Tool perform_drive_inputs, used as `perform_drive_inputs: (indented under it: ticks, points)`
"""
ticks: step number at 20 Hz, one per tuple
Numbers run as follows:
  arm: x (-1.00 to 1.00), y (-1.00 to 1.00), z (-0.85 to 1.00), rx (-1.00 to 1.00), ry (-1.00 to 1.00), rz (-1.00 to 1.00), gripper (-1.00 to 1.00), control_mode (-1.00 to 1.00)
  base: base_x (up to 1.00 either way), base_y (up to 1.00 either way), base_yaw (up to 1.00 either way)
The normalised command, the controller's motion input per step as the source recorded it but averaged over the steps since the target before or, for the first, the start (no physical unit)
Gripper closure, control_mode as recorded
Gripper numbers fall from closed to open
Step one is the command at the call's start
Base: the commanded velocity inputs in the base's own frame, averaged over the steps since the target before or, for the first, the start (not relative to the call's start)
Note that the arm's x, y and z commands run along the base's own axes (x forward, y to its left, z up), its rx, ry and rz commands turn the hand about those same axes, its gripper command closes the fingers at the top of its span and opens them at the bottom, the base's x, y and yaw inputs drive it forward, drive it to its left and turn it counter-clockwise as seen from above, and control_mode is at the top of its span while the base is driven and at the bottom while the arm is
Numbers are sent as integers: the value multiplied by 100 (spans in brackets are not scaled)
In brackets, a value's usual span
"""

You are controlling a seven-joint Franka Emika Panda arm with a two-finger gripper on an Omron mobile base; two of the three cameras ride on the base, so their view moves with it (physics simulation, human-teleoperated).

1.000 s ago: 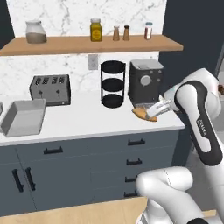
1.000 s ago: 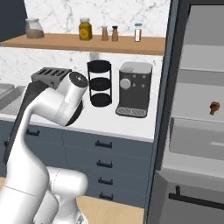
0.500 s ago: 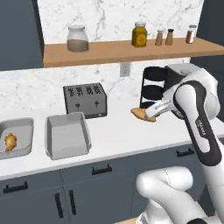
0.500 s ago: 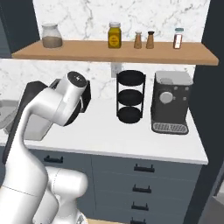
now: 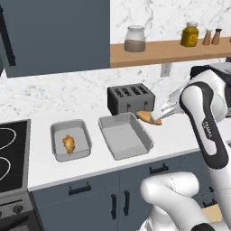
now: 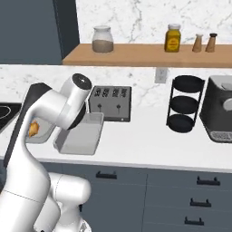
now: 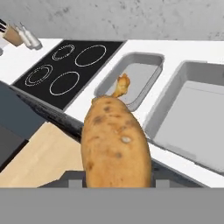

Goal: Place one potato and one chicken drumstick in each tupperware on the nearby counter, to pack two identical lunches.

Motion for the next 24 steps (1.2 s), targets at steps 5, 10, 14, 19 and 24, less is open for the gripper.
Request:
perform_drive_inputs:
  ticks: [5, 10, 14, 19, 24]
  points:
    - [0, 0, 0, 0, 0, 0, 100, 100, 0, 100, 0]
    - [39, 58, -40, -29, 0, -2, 100, -100, 2, 20, 0]
    - [89, 37, -99, -26, 0, -1, 100, -100, 0, 0, 0]
    - [100, 19, -81, -18, 0, 0, 100, -100, 0, 0, 0]
    - [100, 7, -35, -10, -1, 0, 100, -100, 0, 0, 0]
